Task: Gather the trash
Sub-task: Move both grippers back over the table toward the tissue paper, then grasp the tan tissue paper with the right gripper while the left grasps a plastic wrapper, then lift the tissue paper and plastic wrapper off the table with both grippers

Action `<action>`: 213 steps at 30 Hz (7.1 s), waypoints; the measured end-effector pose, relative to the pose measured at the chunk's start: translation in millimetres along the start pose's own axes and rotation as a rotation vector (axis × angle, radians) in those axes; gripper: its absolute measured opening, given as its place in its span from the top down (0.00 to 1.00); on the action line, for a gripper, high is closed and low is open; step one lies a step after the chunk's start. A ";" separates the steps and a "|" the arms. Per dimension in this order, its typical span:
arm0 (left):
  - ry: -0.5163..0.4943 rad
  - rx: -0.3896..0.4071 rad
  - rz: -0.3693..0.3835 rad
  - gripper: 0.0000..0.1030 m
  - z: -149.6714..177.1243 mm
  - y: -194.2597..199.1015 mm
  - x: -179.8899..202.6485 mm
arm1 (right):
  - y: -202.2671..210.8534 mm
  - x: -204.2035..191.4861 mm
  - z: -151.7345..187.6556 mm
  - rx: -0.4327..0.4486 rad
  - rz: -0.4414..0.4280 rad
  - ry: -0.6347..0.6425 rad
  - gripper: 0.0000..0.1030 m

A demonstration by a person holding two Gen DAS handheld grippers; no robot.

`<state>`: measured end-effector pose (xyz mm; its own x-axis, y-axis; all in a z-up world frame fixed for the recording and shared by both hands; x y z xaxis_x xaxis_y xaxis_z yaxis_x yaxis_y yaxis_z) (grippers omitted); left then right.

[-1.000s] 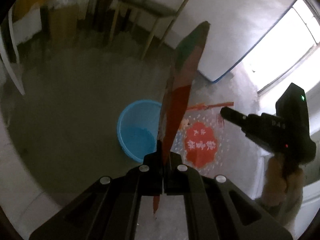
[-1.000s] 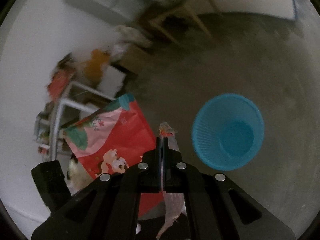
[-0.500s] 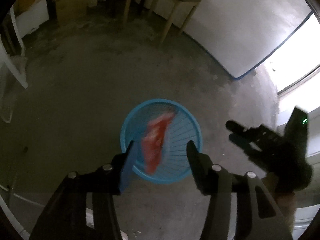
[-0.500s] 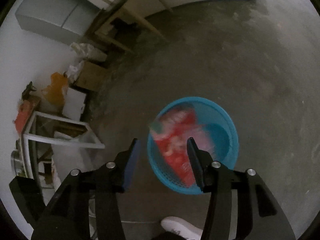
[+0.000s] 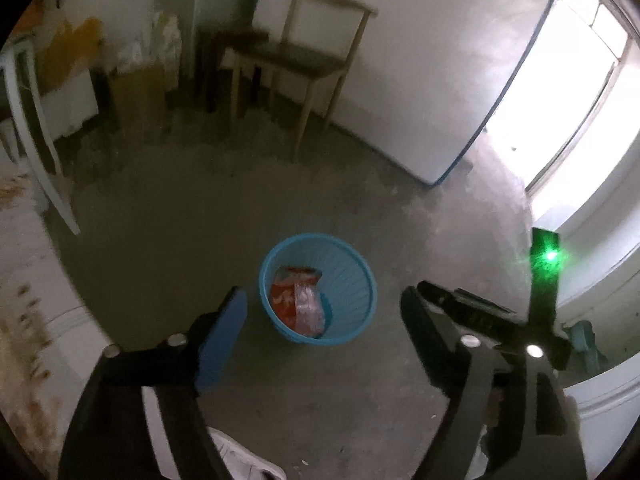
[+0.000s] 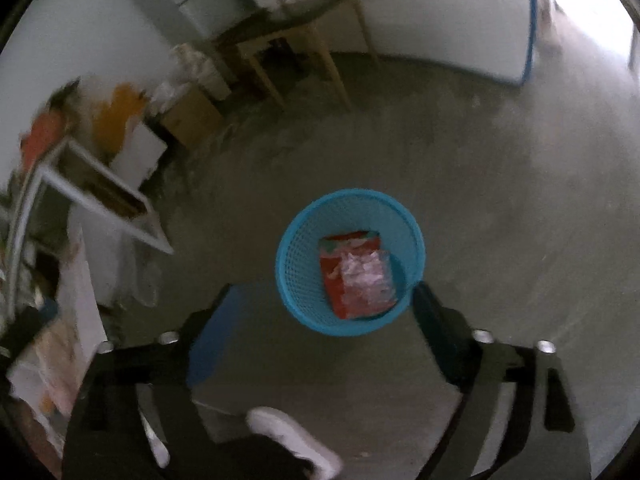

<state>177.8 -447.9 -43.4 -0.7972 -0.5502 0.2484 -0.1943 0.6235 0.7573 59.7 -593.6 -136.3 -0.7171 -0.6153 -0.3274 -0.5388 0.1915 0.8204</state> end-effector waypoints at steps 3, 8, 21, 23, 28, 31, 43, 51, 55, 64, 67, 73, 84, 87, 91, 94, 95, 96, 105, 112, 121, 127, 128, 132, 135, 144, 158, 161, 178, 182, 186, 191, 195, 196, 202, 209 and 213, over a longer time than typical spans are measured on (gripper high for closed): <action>0.012 0.050 -0.024 0.19 18.3 43.1 -10.4 | 22.7 -18.2 12.9 0.063 0.064 0.099 0.08; 0.071 0.125 -0.050 0.16 51.5 109.9 -38.0 | 46.2 -65.4 31.8 0.138 0.145 0.274 0.08; 0.101 0.308 -0.277 0.10 173.5 261.3 -126.2 | 118.4 -219.5 78.2 0.163 -0.421 0.482 0.08; 0.114 0.315 -0.313 0.10 197.1 271.6 -137.0 | 116.9 -242.1 89.8 0.087 -0.513 0.497 0.08; 0.140 0.294 -0.381 0.10 242.5 280.1 -153.7 | 98.5 -285.7 135.7 -0.158 -0.657 0.534 0.08; 0.159 0.262 -0.411 0.10 259.3 273.3 -161.5 | 87.9 -302.1 164.7 -0.285 -0.677 0.531 0.15; 0.199 0.243 -0.418 0.10 285.9 270.2 -187.3 | 97.4 -374.8 238.5 -0.268 -0.488 0.905 0.09; 0.260 0.281 -0.470 0.11 299.1 290.3 -205.4 | 89.4 -385.2 253.4 -0.260 -0.430 0.900 0.09; 0.346 0.307 -0.463 0.15 303.4 301.6 -223.5 | 91.7 -382.2 241.3 -0.236 -0.446 0.834 0.09; 0.432 0.378 -0.399 0.29 288.4 309.2 -234.1 | 83.7 -396.8 188.1 -0.128 -0.442 0.781 0.21; 0.416 0.382 -0.383 0.35 273.9 306.6 -230.7 | 73.1 -407.8 175.4 -0.111 -0.417 0.776 0.35; 0.350 0.379 -0.338 0.39 237.0 298.2 -219.6 | 82.7 -397.0 134.0 -0.049 -0.468 0.645 0.38; 0.345 0.223 -0.158 0.45 136.6 223.6 -230.0 | 42.9 -366.3 79.3 -0.093 -0.447 0.526 0.40; 0.414 0.143 -0.118 0.45 118.4 193.3 -246.7 | 28.5 -366.7 74.2 -0.133 -0.457 0.503 0.40; 0.462 0.085 -0.134 0.45 107.1 170.4 -264.0 | 10.6 -366.5 70.7 -0.178 -0.481 0.477 0.40; 0.486 0.014 -0.134 0.45 105.1 153.0 -271.0 | 1.8 -365.1 71.4 -0.202 -0.491 0.466 0.43; 0.492 -0.003 -0.136 0.45 106.2 150.0 -273.4 | -1.7 -365.1 72.5 -0.214 -0.495 0.461 0.46; 0.499 -0.018 -0.141 0.45 106.8 145.8 -275.5 | -4.8 -365.7 73.8 -0.225 -0.500 0.456 0.48; 0.509 -0.064 -0.180 0.66 107.8 127.1 -284.0 | -14.5 -368.4 79.8 -0.274 -0.524 0.438 0.85; 0.491 -0.042 -0.202 0.72 107.7 130.9 -287.2 | -11.3 -370.0 83.9 -0.260 -0.538 0.454 0.98; 0.476 0.025 -0.207 0.86 105.5 148.3 -282.6 | 7.4 -378.2 80.5 -0.198 -0.556 0.500 0.99; 0.483 0.007 -0.206 0.88 109.4 140.6 -283.3 | 8.7 -396.4 88.4 -0.205 -0.576 0.606 0.69; 0.482 0.004 -0.206 0.88 109.6 139.2 -283.5 | 8.8 -398.2 88.0 -0.190 -0.575 0.618 0.52; 0.481 0.000 -0.203 0.89 112.1 138.8 -283.0 | 4.3 -407.5 81.7 -0.120 -0.575 0.691 0.34; 0.482 0.001 -0.198 0.89 111.3 138.0 -284.9 | -15.4 -414.7 76.2 -0.130 -0.575 0.721 0.28; 0.486 0.012 -0.195 0.89 110.6 137.3 -285.5 | -64.7 -425.0 83.6 -0.292 -0.624 0.675 0.54; 0.488 0.175 -0.195 0.89 99.5 184.6 -282.5 | -23.6 -419.0 66.4 -0.132 -0.630 0.607 0.98; 0.485 0.210 -0.201 0.89 97.3 200.0 -281.3 | -12.8 -417.6 58.9 -0.124 -0.666 0.570 0.98; 0.449 0.227 -0.237 0.89 102.9 218.2 -262.8 | 4.9 -386.7 47.5 -0.271 -0.840 0.337 0.97; 0.436 0.254 -0.235 0.89 99.8 225.2 -256.6 | 14.0 -378.7 38.2 -0.245 -0.841 0.309 0.97; 0.404 0.273 -0.231 0.89 97.4 226.7 -244.8 | 2.8 -377.2 53.8 -0.263 -0.782 0.329 0.97; 0.367 0.139 -0.204 0.89 102.3 186.1 -232.8 | -18.8 -374.3 75.5 -0.319 -0.743 0.319 0.97; 0.322 -0.009 -0.229 0.89 110.5 143.4 -230.8 | -26.2 -375.0 84.0 -0.331 -0.701 0.354 0.94; 0.310 -0.034 -0.238 0.89 112.4 136.4 -230.6 | -26.3 -375.9 85.0 -0.321 -0.677 0.377 0.94; 0.272 -0.070 -0.253 0.89 115.8 124.2 -228.5 | -19.4 -373.9 80.7 -0.210 -0.572 0.511 0.92; 0.265 -0.073 -0.264 0.89 115.8 122.5 -228.0 | -7.3 -372.4 68.4 -0.127 -0.601 0.531 0.99; 0.270 -0.063 -0.269 0.89 113.1 123.1 -231.8 | 4.4 -372.0 62.3 -0.116 -0.682 0.497 1.00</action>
<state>274.1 -180.8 -76.1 -0.5415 -0.8213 0.1794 -0.3338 0.4059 0.8508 296.5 -316.2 -40.1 0.0397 -0.8370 -0.5458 -0.7141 -0.4058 0.5705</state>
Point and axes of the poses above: each gripper's, at about its wrist camera, not at the fingertips, and y roughly against the way its jaws point, x to its right, z to its underside, the point moved 6 cm from there along -y, roughly the way its jaws point, and after that the axes turned 2 degrees about -y, right-handed, at the moved point
